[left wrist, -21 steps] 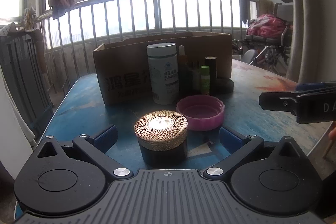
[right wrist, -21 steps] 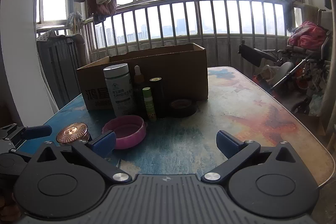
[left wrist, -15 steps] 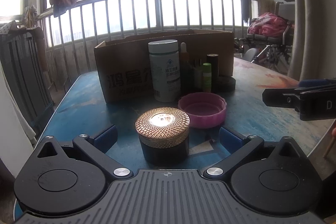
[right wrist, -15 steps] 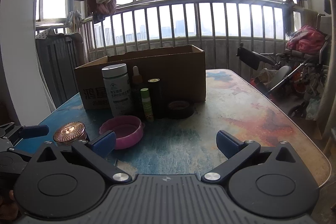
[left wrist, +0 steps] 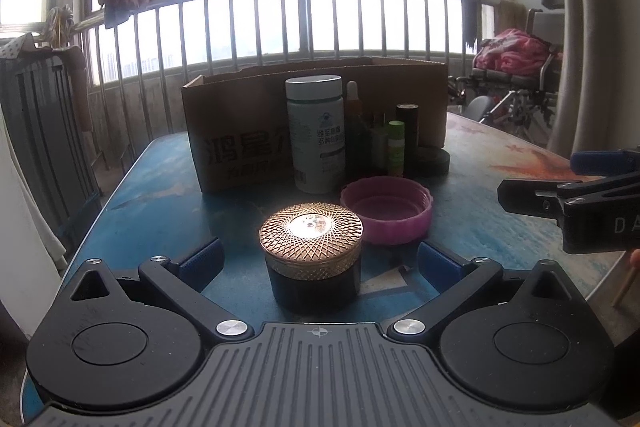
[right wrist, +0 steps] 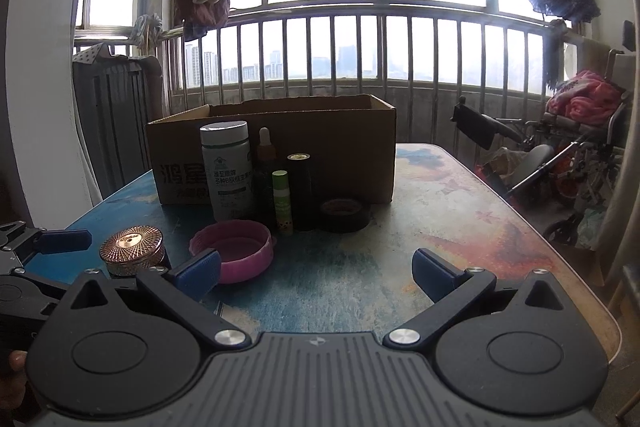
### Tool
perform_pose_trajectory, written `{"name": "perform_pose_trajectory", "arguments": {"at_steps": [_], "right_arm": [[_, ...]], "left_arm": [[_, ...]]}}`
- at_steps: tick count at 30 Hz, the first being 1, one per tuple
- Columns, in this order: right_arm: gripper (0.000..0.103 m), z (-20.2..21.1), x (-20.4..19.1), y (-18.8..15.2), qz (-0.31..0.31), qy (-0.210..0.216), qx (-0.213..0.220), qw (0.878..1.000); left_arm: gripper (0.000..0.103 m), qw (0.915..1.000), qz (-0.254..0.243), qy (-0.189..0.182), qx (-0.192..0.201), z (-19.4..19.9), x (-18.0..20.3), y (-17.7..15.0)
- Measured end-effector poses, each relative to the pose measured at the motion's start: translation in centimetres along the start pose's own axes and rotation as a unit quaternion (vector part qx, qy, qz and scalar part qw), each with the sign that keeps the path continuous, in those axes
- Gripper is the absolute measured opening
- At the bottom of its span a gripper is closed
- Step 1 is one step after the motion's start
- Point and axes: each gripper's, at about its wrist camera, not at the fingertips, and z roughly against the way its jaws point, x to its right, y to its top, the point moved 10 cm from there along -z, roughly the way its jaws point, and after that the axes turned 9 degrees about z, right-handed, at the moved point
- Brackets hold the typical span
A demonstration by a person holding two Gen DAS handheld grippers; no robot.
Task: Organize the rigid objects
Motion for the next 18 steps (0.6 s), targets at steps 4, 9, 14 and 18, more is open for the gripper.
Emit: {"name": "perform_pose_trajectory", "arguments": {"at_steps": [4,9,14,18], "right_arm": [[0.103,-0.21,-0.08,-0.12,0.006,-0.006,-0.003,1.000],[0.103,-0.31,0.19,-0.05,-0.013,0.006,-0.003,1.000],[0.103,-0.43,0.53,-0.02,-0.023,0.003,-0.003,1.000],[0.103,-0.58,0.58,-0.14,-0.030,0.005,-0.008,1.000]], "left_arm": [[0.103,1.0000,0.000,-0.003,0.001,0.17,0.05,0.05],[0.103,1.0000,0.000,-0.005,0.004,0.38,0.05,0.11],[0.103,1.0000,-0.002,-0.007,0.005,0.45,0.20,0.14],[0.103,1.0000,-0.005,-0.005,0.007,0.48,0.17,0.17]]}}
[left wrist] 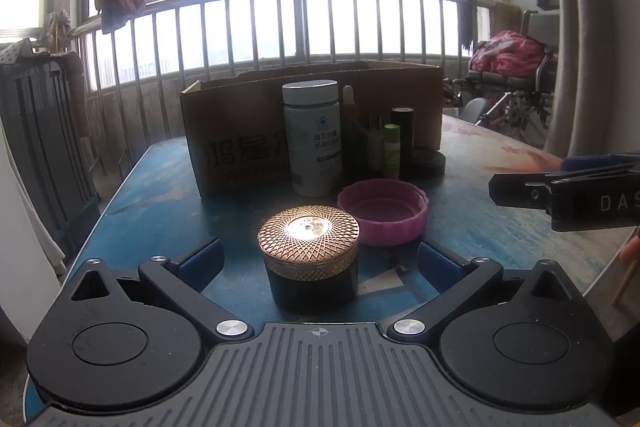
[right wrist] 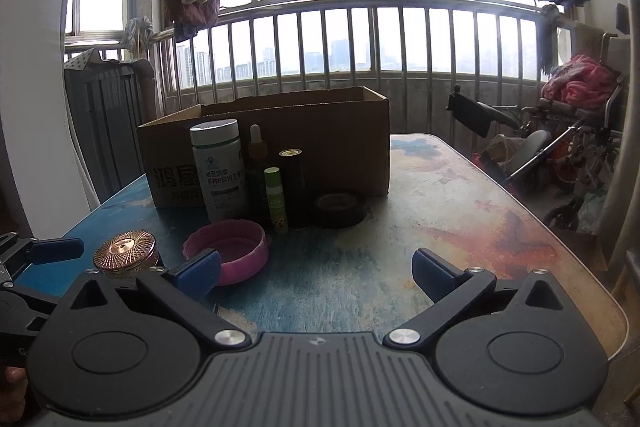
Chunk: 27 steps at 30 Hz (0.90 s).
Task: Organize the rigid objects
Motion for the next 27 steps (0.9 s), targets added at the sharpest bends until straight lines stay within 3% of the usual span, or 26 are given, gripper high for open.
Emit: {"name": "perform_pose_trajectory", "arguments": {"at_steps": [27], "right_arm": [[0.103,-0.07,-0.05,-0.04,-0.015,0.009,-0.002,1.000]], "left_arm": [[0.103,0.9999,0.013,-0.005,-0.007,-0.02,-0.28,-0.10]]}}
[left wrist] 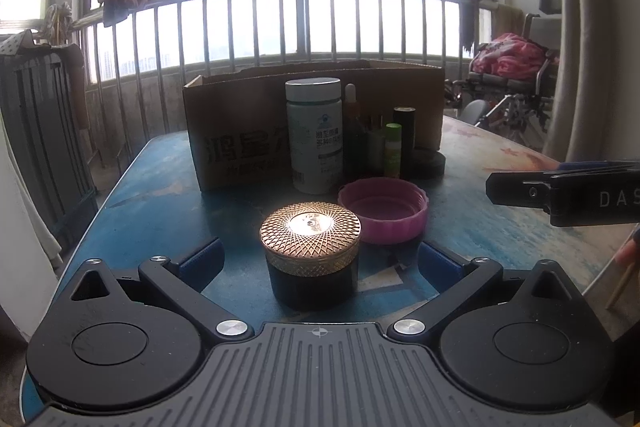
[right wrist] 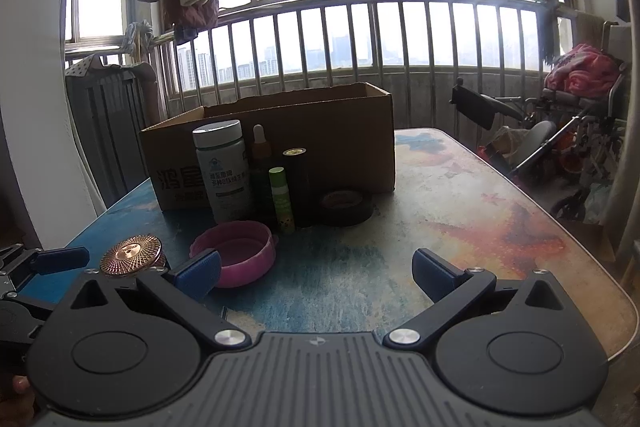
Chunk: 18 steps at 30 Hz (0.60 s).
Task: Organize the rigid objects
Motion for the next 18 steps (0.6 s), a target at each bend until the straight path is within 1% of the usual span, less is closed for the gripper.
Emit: {"name": "perform_pose_trajectory", "arguments": {"at_steps": [4,7,10,15,18], "right_arm": [[0.103,-0.18,0.13,-0.16,0.001,-0.004,-0.004,1.000],[0.103,-0.32,0.15,-0.29,-0.005,-0.001,-0.009,1.000],[0.103,-0.23,0.01,-0.14,-0.008,0.006,-0.007,1.000],[0.103,-0.51,-0.41,-0.10,-0.018,0.027,-0.010,0.999],[0.103,-0.74,-0.62,-0.16,-0.023,0.033,-0.014,0.999]], "left_arm": [[0.103,0.9999,0.010,-0.003,-0.012,-0.27,-0.04,-0.28],[0.103,0.9999,0.009,-0.010,-0.011,-0.02,0.20,-0.29],[0.103,0.9999,-0.002,-0.005,-0.011,-0.15,0.43,-0.50],[0.103,0.9999,0.001,-0.011,-0.012,0.02,0.56,-0.58],[0.103,0.9999,-0.002,-0.010,-0.008,0.12,0.54,-0.52]]}}
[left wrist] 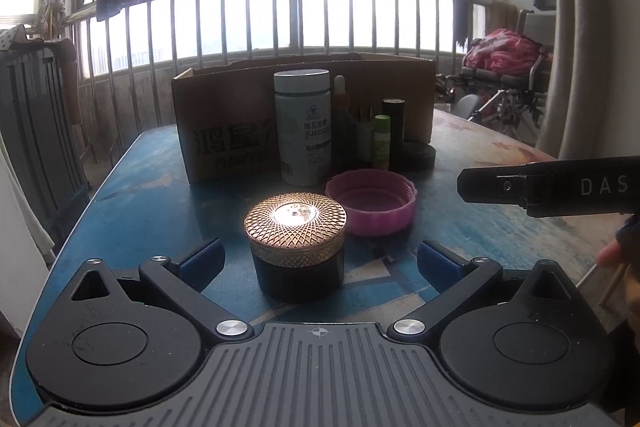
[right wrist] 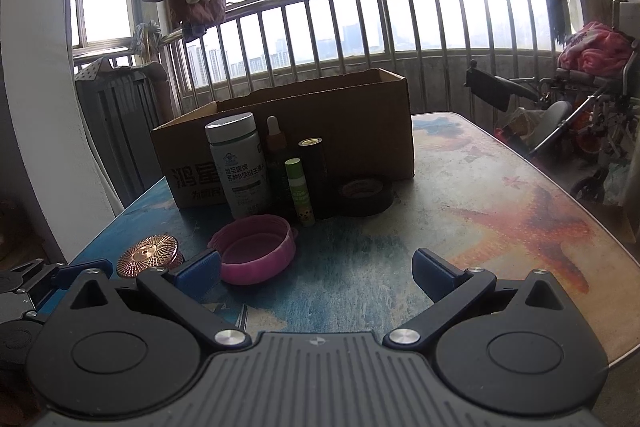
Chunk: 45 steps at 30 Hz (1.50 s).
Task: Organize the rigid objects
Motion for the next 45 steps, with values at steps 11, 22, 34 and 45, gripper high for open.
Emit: {"name": "perform_pose_trajectory", "arguments": {"at_steps": [11,22,34,45], "right_arm": [[0.103,-0.5,-0.4,0.2,-0.023,0.023,0.001,0.999],[0.095,-1.3,-2.5,0.7,-0.052,0.108,-0.001,0.993],[0.083,-0.6,-7.4,0.3,-0.006,0.198,-0.014,0.980],[0.072,-2.1,-8.4,-2.3,0.015,0.195,-0.076,0.978]], "left_arm": [[0.100,0.9997,0.025,0.002,0.001,-0.8,-0.7,0.6],[0.056,0.9988,0.030,-0.001,-0.038,-2.1,-1.5,-0.5],[0.056,0.9945,-0.013,-0.093,-0.045,-0.2,1.4,-1.8],[0.056,0.9920,-0.019,-0.117,-0.045,0.1,2.4,-2.1]]}}
